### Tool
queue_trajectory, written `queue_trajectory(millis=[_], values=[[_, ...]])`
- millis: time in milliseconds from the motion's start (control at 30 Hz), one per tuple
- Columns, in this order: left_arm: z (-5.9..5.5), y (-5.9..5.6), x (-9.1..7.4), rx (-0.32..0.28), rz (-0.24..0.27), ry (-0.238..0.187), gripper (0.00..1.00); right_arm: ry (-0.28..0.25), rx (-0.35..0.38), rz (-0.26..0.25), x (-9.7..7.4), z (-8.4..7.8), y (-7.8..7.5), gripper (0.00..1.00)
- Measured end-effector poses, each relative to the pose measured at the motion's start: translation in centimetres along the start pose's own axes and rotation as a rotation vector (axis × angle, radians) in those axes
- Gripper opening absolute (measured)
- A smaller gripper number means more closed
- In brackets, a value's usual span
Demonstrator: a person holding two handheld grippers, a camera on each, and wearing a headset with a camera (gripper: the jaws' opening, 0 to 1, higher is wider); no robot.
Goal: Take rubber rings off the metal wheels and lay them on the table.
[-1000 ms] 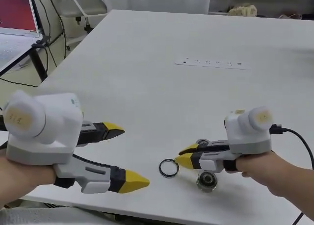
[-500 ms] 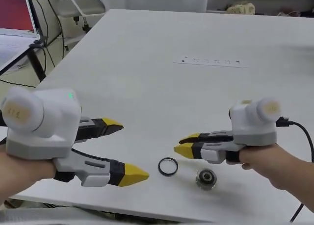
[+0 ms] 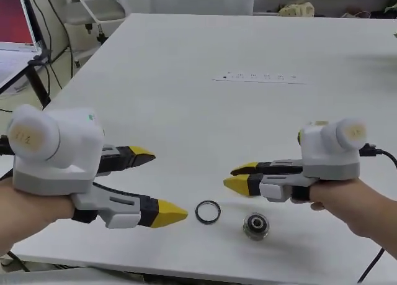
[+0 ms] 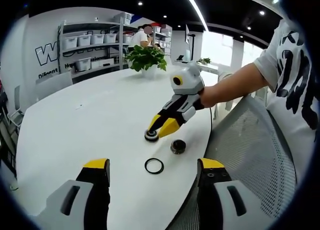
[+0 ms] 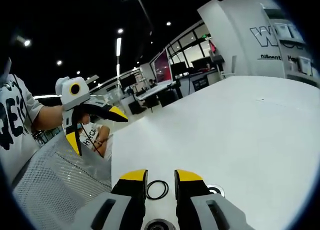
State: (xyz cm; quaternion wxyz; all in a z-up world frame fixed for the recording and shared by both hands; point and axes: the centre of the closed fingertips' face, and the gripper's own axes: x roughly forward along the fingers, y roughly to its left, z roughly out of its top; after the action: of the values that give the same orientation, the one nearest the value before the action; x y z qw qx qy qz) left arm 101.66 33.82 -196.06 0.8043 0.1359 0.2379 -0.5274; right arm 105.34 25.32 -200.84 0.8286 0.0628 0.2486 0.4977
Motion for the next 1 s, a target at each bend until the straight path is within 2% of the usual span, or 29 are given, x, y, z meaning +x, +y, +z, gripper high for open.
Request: queue_trajectory(millis=[333,633,1000], values=[[1.2,0.8,1.4,0.012,-0.016,-0.002,0.68,-0.045,0.011,-0.050,-1.7,0.6,-1.2,0.20],[1.9,0.9,2.7,0.028,-0.033,-0.001,0.68,-0.076,0.016,-0.091,-2.7,1.0,-1.7,0.20],[2.3,1.4,4.1,0.034,-0.040,0.001,0.67,-0.090,0.021,-0.131,-3.6,0.8,-2.4,0.22]])
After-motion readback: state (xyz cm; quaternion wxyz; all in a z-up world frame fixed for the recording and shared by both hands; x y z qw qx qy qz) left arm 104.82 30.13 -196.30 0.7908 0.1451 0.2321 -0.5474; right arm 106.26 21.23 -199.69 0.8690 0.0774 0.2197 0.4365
